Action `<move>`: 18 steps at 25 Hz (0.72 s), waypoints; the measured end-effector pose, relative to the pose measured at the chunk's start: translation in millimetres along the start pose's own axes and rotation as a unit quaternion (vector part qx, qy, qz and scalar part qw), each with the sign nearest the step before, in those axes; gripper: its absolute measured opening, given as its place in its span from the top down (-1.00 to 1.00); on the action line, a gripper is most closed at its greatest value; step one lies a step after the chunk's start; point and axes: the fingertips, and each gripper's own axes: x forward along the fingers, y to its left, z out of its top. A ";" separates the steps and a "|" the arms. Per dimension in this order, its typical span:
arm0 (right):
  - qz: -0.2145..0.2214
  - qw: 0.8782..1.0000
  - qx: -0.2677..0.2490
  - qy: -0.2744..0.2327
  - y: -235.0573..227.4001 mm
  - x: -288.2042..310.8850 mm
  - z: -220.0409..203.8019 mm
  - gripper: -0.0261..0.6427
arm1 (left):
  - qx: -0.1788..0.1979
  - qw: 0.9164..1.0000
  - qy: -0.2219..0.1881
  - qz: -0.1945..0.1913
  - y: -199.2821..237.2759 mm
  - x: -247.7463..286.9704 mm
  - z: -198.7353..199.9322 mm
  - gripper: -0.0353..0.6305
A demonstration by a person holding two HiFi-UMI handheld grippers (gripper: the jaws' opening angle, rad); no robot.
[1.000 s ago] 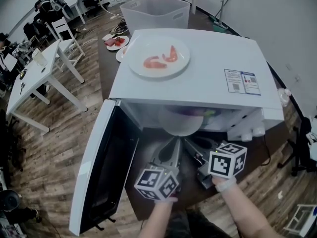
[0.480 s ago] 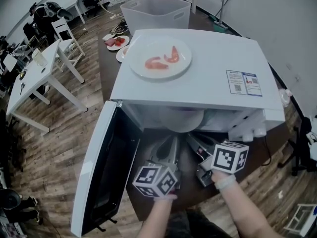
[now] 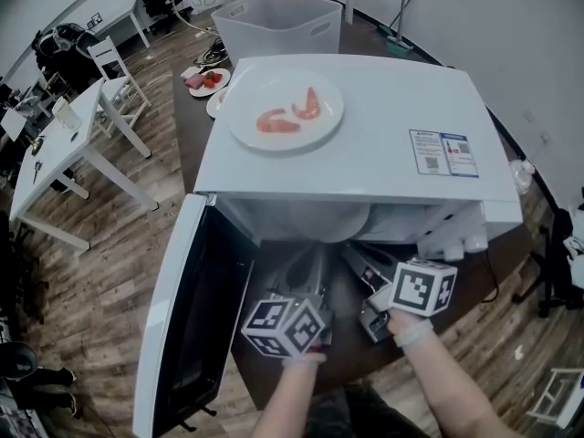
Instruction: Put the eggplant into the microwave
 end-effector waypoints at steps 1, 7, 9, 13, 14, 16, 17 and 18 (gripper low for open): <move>0.001 1.000 -0.003 0.001 0.7 0.2 0.1 0.91 | -0.001 1.000 0.000 -0.001 0.1 0.9 0.0 0.85; -0.008 0.993 -0.119 0.016 17.2 2.7 2.4 0.91 | -0.005 1.000 0.002 -0.004 0.6 6.0 1.1 0.85; -0.014 0.989 -0.149 0.015 21.6 4.6 4.8 0.91 | -0.005 1.000 0.002 -0.005 0.9 7.6 1.4 0.85; -0.027 0.984 -0.176 0.007 24.6 7.5 7.3 0.91 | -0.002 1.000 0.005 -0.006 0.8 10.7 2.2 0.85; -0.030 0.984 -0.177 0.005 24.0 8.0 7.7 0.91 | -0.002 1.000 0.005 -0.006 0.8 11.6 2.4 0.85; -0.033 0.985 -0.170 0.000 22.5 9.1 9.0 0.90 | -0.004 1.000 0.006 -0.007 0.9 13.5 2.8 0.85; -0.033 0.986 -0.165 -0.002 21.9 9.7 10.2 0.90 | -0.005 1.000 0.006 -0.007 1.2 14.4 3.2 0.85; -0.032 0.986 -0.162 -0.005 21.3 10.3 11.9 0.91 | -0.008 1.000 0.007 -0.008 1.6 15.4 3.6 0.85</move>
